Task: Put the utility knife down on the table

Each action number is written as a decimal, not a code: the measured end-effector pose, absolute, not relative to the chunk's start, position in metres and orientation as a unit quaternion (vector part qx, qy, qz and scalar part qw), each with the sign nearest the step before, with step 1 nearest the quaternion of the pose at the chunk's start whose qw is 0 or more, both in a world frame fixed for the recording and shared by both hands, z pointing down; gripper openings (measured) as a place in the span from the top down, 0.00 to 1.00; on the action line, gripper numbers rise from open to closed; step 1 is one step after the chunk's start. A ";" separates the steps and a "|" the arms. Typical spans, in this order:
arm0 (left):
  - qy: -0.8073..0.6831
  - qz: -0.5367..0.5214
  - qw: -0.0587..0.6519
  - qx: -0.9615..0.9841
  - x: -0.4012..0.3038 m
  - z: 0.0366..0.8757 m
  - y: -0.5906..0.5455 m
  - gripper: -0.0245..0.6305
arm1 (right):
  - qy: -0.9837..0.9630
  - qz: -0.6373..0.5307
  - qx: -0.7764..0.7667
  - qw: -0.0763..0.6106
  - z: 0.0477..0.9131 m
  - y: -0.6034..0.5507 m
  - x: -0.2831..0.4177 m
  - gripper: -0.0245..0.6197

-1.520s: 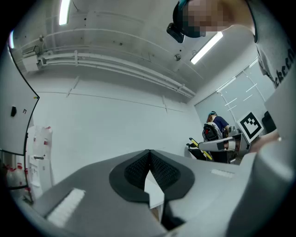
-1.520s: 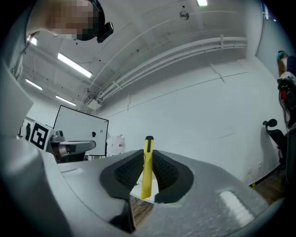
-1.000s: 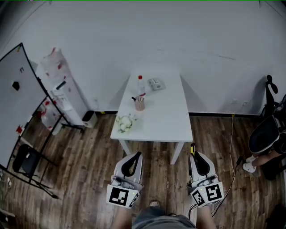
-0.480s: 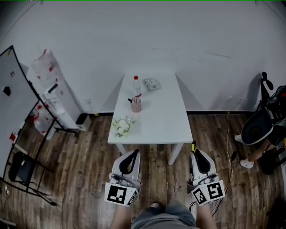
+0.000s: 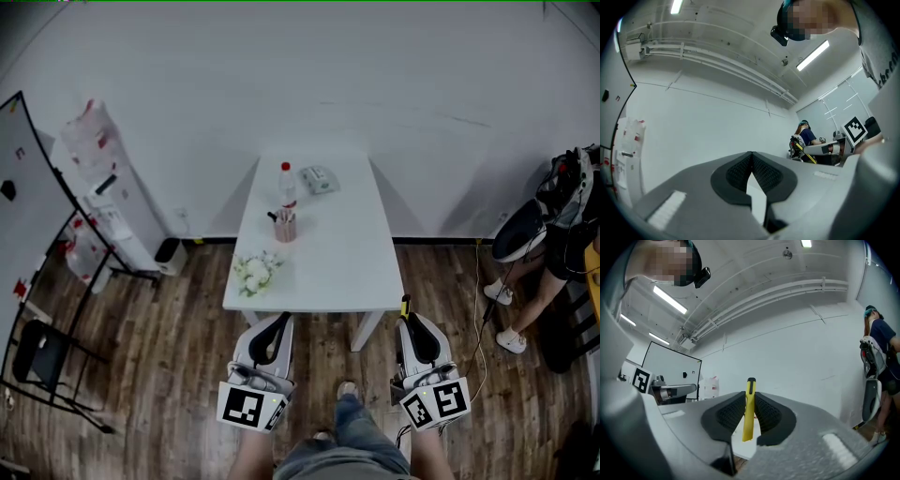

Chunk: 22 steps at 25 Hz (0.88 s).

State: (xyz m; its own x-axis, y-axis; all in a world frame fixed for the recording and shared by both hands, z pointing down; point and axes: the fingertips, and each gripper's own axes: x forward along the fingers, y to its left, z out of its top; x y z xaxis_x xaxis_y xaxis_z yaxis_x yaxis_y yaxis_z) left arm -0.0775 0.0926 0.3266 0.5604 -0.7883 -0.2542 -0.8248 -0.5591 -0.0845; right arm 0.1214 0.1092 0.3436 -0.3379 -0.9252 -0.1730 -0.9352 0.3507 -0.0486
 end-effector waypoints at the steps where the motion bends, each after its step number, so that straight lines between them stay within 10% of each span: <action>1: 0.461 0.094 0.098 -0.877 -0.077 0.326 0.088 0.94 | 0.818 0.029 -0.568 0.086 0.343 0.104 0.122 0.87; 22: 0.509 0.088 0.102 -0.850 -0.057 0.316 -0.036 0.94 | 0.845 0.014 -0.525 0.104 0.332 -0.044 0.147 0.87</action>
